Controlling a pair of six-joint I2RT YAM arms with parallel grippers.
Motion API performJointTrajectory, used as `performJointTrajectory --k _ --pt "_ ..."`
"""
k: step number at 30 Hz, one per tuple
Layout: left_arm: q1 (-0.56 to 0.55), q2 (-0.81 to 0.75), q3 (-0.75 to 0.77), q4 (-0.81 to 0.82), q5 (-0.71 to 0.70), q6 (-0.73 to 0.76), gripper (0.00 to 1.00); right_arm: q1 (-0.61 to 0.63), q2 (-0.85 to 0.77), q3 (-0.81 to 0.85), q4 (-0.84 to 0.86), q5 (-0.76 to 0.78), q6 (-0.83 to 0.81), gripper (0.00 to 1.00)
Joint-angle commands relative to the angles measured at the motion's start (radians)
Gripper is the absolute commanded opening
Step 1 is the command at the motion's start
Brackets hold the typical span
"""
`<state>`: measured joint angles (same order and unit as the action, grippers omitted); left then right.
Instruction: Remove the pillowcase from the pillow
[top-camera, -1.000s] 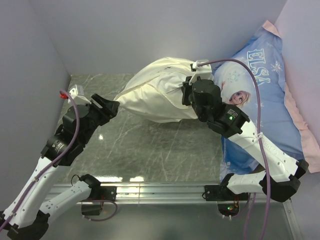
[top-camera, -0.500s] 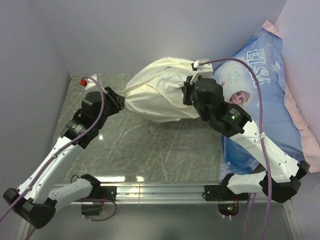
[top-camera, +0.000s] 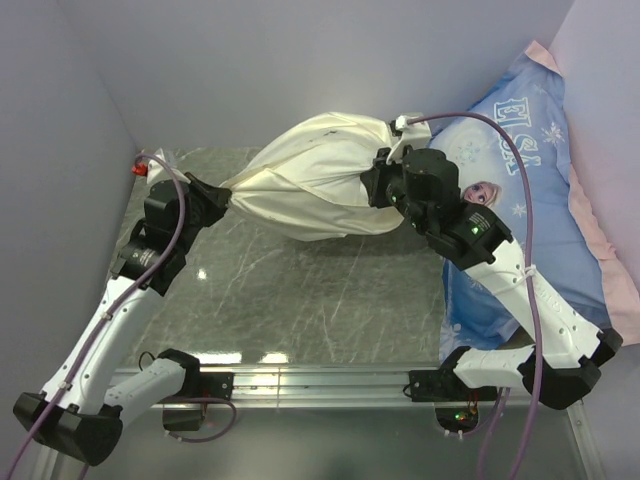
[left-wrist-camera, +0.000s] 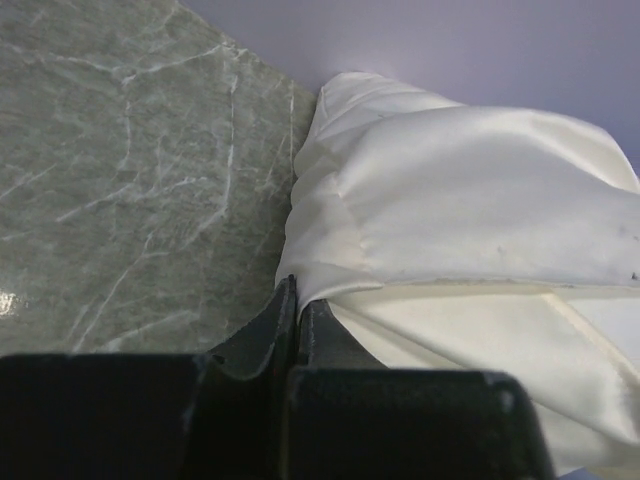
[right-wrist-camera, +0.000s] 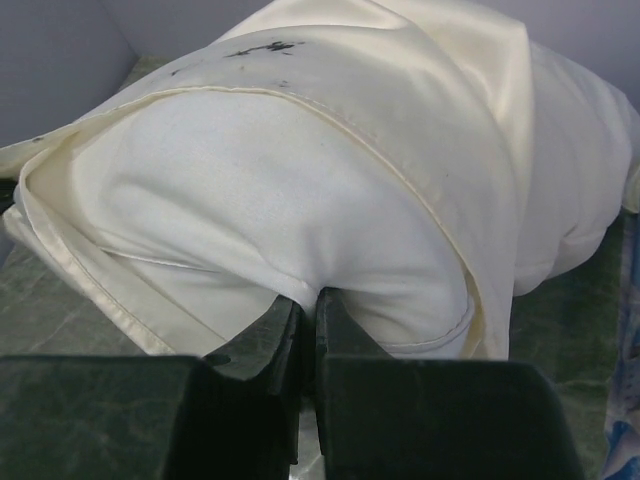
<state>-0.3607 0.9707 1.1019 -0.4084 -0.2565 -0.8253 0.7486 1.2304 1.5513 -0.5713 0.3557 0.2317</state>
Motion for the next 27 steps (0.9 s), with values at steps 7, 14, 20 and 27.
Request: performJointTrajectory --k 7,14,20,27 --pt "0.247 0.060 -0.183 -0.046 -0.014 -0.077 0.01 -0.176 -0.118 0.101 0.027 0.105 0.029 0.00" --pt "0.324 0.124 -0.349 0.054 0.056 -0.124 0.01 -0.218 -0.141 0.095 0.024 0.074 0.050 0.00" --pt "0.348 0.189 -0.459 0.150 0.153 -0.124 0.01 -0.226 -0.121 0.127 0.017 0.034 0.060 0.00" --pt "0.347 0.154 -0.505 0.226 0.247 -0.100 0.00 -0.224 -0.098 0.087 0.068 -0.095 0.107 0.00"
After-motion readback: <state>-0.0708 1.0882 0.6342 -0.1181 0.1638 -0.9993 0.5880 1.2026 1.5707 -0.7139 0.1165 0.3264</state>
